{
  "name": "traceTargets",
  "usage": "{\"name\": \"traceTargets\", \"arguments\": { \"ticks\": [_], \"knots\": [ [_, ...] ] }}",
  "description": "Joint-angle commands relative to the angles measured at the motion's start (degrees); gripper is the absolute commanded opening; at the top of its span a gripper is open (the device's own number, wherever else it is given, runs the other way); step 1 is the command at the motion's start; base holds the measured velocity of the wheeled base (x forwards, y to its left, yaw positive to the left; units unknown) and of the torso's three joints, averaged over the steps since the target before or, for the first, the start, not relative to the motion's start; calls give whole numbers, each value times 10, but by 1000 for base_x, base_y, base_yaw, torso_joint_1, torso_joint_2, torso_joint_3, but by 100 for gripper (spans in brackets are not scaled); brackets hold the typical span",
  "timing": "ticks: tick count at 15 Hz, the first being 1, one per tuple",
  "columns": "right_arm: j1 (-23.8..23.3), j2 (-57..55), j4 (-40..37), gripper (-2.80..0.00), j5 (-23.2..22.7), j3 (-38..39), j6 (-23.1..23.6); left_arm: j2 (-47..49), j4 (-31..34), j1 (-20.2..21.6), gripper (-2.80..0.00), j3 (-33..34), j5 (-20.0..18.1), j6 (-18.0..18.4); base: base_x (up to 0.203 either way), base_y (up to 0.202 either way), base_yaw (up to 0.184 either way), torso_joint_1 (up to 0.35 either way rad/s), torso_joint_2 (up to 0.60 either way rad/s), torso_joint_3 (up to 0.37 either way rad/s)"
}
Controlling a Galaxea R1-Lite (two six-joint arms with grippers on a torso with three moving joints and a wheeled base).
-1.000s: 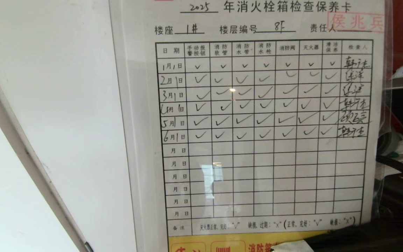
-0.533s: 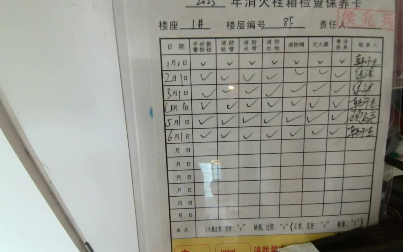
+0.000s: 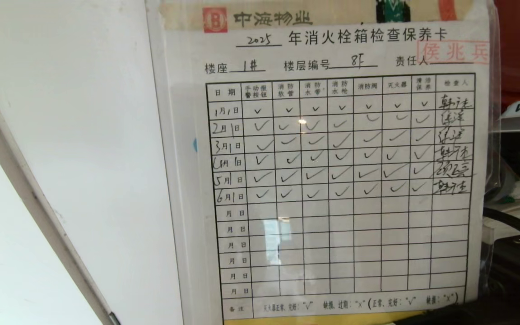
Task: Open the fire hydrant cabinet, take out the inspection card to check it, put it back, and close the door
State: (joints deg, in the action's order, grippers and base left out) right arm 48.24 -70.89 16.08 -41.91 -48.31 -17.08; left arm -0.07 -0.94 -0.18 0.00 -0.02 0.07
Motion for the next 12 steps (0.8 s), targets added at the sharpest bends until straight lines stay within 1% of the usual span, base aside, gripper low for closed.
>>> {"name": "traceTargets", "arguments": {
  "ticks": [1,12],
  "knots": [
    [1,0,1,-280,-3,9,-1,1,0,0,-280,6,0,0,0,0,0,0,0,0],
    [0,29,1,-280,-1,30,-1,1,0,0,-280,6,0,0,0,0,0,0,0,0]
  ]
}}
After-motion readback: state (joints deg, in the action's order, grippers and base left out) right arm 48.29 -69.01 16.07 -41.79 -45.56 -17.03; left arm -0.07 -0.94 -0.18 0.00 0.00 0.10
